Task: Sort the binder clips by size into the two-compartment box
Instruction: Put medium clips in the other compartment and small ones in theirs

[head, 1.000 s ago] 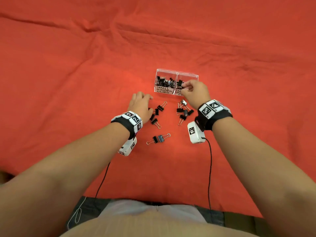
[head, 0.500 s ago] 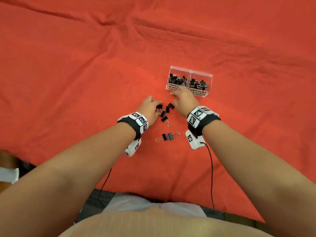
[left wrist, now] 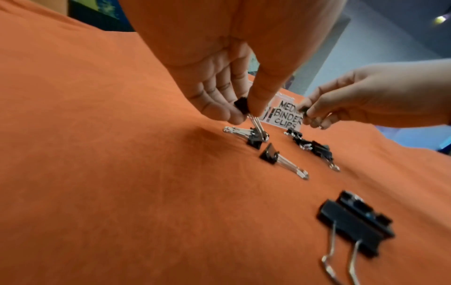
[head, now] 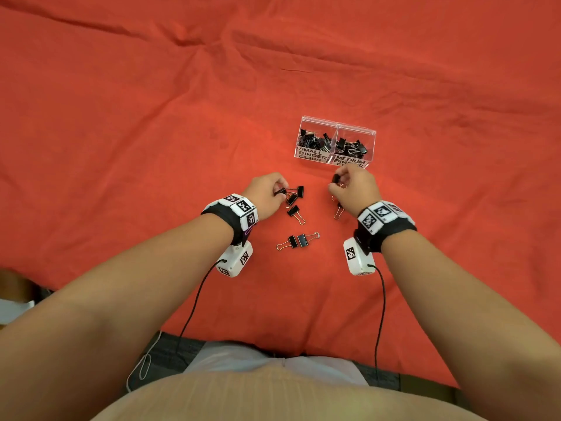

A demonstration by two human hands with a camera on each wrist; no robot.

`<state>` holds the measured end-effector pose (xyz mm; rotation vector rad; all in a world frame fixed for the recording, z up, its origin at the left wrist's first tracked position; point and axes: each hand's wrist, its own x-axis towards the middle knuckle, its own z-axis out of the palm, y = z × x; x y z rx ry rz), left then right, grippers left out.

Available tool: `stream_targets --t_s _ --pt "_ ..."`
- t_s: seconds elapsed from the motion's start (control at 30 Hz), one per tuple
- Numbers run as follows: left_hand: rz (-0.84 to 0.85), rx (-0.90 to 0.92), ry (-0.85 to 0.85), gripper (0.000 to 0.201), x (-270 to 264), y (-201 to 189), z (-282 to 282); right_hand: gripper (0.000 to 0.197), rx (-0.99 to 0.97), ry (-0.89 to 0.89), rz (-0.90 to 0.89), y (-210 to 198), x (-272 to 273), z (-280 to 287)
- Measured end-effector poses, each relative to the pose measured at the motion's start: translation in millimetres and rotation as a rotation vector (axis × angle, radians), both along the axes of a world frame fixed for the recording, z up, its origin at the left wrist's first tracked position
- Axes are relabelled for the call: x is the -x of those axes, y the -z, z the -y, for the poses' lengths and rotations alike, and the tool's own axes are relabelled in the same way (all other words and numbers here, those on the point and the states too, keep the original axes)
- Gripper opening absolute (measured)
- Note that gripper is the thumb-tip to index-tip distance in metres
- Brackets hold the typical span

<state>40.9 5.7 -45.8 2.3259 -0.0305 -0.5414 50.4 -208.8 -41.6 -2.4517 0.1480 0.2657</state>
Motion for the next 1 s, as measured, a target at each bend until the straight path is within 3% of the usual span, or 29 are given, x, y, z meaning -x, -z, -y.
stream_targets --t_s 0.07,0.17,0.43,0.63,0.83,1.0 --pt "-0.026 -0.039 0.102 0.029 1 1 3 0.024 0.001 0.069 -0.016 -3 3 16" --pt "-0.021 -0.153 0.239 0.037 2 6 9 0.025 0.097 0.019 -0.052 0 9 28" --pt "0.019 -0.276 0.281 0.034 5 10 24 0.03 0.209 -0.153 -0.093 13 30 12" --pt "0.037 -0.237 0.19 0.028 8 14 32 0.029 0.258 -0.154 -0.036 20 44 -3" --pt "0.017 -0.201 0.054 0.021 8 12 38 0.022 0.162 -0.158 -0.004 19 42 -2" --pt "0.006 -0.194 0.002 0.016 5 13 36 0.016 -0.066 0.129 0.049 -10 19 13"
